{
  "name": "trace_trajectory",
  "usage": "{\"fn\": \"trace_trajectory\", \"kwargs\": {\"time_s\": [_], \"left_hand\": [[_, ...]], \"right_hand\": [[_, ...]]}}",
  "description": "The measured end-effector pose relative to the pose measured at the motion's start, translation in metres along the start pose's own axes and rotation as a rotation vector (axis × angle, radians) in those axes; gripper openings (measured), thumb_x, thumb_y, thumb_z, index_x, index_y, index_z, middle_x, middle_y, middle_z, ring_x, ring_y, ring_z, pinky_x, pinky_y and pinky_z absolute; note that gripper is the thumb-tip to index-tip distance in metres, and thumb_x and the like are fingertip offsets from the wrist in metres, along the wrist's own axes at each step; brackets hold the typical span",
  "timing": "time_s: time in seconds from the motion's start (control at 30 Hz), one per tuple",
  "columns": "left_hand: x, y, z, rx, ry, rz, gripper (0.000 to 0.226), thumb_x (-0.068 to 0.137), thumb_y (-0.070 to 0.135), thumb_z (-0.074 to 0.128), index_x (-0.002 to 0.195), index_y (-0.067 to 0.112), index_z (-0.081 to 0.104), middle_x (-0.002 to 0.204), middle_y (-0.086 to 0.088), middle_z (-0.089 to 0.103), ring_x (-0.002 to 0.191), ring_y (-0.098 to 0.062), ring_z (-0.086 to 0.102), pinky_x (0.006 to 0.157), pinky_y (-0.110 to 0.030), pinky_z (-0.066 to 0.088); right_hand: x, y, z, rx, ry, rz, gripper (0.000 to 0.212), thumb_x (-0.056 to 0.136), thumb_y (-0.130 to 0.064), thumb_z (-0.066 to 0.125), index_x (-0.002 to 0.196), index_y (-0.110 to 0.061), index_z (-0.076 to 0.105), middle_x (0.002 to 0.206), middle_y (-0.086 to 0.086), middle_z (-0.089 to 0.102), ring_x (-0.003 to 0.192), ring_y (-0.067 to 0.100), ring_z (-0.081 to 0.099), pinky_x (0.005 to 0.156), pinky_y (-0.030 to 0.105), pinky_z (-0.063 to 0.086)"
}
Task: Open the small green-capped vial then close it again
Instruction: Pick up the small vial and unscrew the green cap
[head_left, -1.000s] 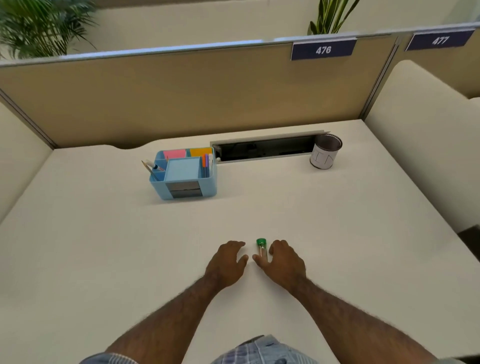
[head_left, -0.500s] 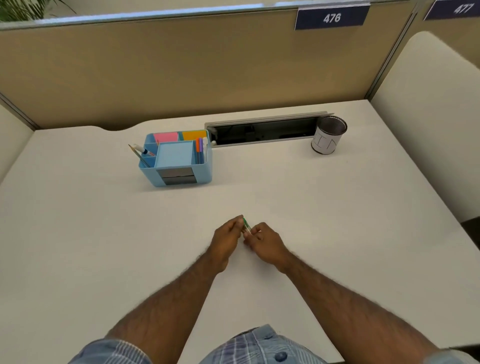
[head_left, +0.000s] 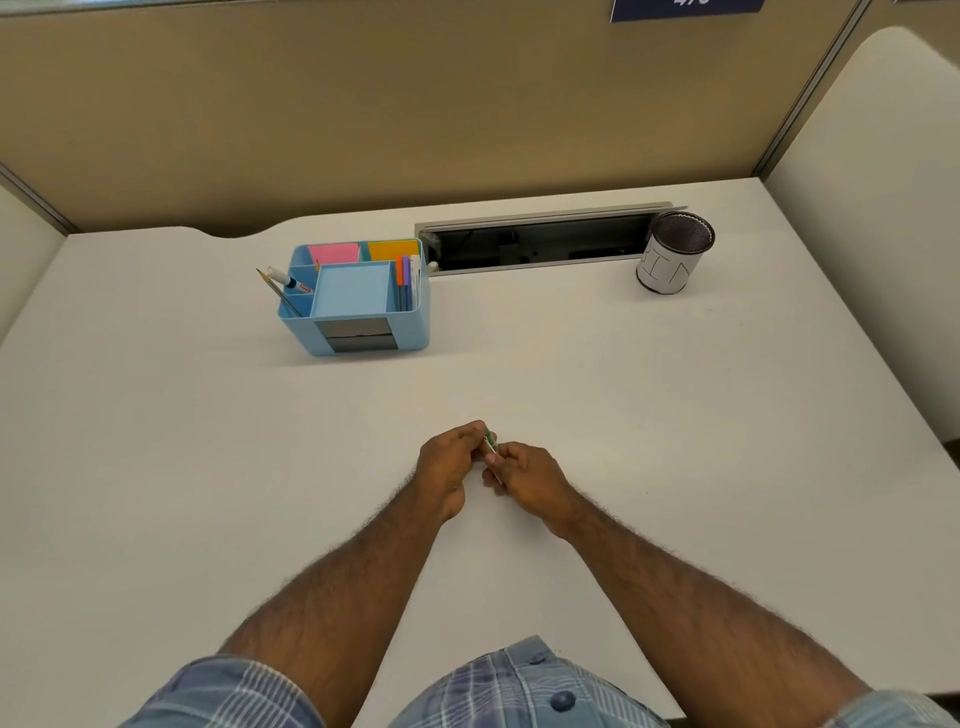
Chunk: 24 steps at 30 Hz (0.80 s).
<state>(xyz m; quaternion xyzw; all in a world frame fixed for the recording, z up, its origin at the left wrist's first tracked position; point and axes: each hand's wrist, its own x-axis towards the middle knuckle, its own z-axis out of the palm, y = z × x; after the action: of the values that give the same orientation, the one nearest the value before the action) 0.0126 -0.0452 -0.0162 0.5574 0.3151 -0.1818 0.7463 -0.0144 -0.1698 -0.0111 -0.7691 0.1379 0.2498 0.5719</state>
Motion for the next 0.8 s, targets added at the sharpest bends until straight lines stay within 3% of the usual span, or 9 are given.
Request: {"fn": "trace_trajectory", "kwargs": {"time_s": [0.23, 0.4, 0.53, 0.67, 0.8], "left_hand": [[-0.0017, -0.0014, 0.0000, -0.059, -0.031, 0.029, 0.026, 0.089, 0.008, 0.061, 0.110, -0.006, 0.064, 0.086, -0.011, 0.068, 0.073, -0.019, 0.062, 0.050, -0.017, 0.052], [-0.0034, -0.0034, -0.0010, -0.091, -0.029, 0.040, 0.025, 0.088, 0.007, 0.061, 0.110, -0.004, 0.064, 0.086, -0.011, 0.068, 0.071, -0.016, 0.063, 0.047, -0.016, 0.051], [-0.0040, -0.0047, -0.0018, -0.104, -0.051, 0.072, 0.026, 0.088, 0.008, 0.062, 0.112, -0.001, 0.065, 0.088, -0.008, 0.070, 0.069, -0.011, 0.066, 0.050, -0.017, 0.052], [-0.0049, -0.0052, -0.0031, -0.013, -0.093, 0.149, 0.027, 0.088, 0.012, 0.062, 0.115, 0.010, 0.066, 0.100, -0.003, 0.071, 0.084, -0.008, 0.064, 0.059, -0.010, 0.050], [-0.0072, -0.0034, -0.0017, -0.026, -0.104, 0.161, 0.029, 0.088, 0.013, 0.063, 0.117, 0.012, 0.066, 0.101, 0.001, 0.071, 0.076, 0.002, 0.066, 0.056, -0.008, 0.048]], "right_hand": [[-0.0023, -0.0009, 0.0015, -0.063, 0.021, -0.028, 0.028, 0.094, -0.035, 0.056, 0.099, -0.012, 0.071, 0.090, 0.007, 0.077, 0.078, 0.019, 0.068, 0.091, 0.045, 0.056], [-0.0026, 0.0003, 0.0018, -0.084, 0.024, -0.044, 0.027, 0.093, -0.036, 0.055, 0.099, -0.014, 0.070, 0.089, 0.005, 0.077, 0.078, 0.018, 0.067, 0.091, 0.046, 0.055], [-0.0023, 0.0007, 0.0025, -0.055, 0.030, -0.054, 0.022, 0.094, -0.032, 0.055, 0.101, -0.017, 0.069, 0.093, 0.006, 0.076, 0.088, 0.028, 0.070, 0.092, 0.048, 0.054], [-0.0028, 0.0014, 0.0004, -0.003, 0.007, -0.091, 0.016, 0.094, -0.029, 0.057, 0.108, -0.026, 0.064, 0.101, 0.005, 0.075, 0.087, 0.019, 0.066, 0.096, 0.048, 0.053], [-0.0017, 0.0004, -0.0006, 0.008, -0.002, -0.115, 0.022, 0.095, -0.027, 0.057, 0.115, -0.021, 0.062, 0.101, 0.001, 0.074, 0.085, 0.015, 0.064, 0.096, 0.045, 0.053]]}}
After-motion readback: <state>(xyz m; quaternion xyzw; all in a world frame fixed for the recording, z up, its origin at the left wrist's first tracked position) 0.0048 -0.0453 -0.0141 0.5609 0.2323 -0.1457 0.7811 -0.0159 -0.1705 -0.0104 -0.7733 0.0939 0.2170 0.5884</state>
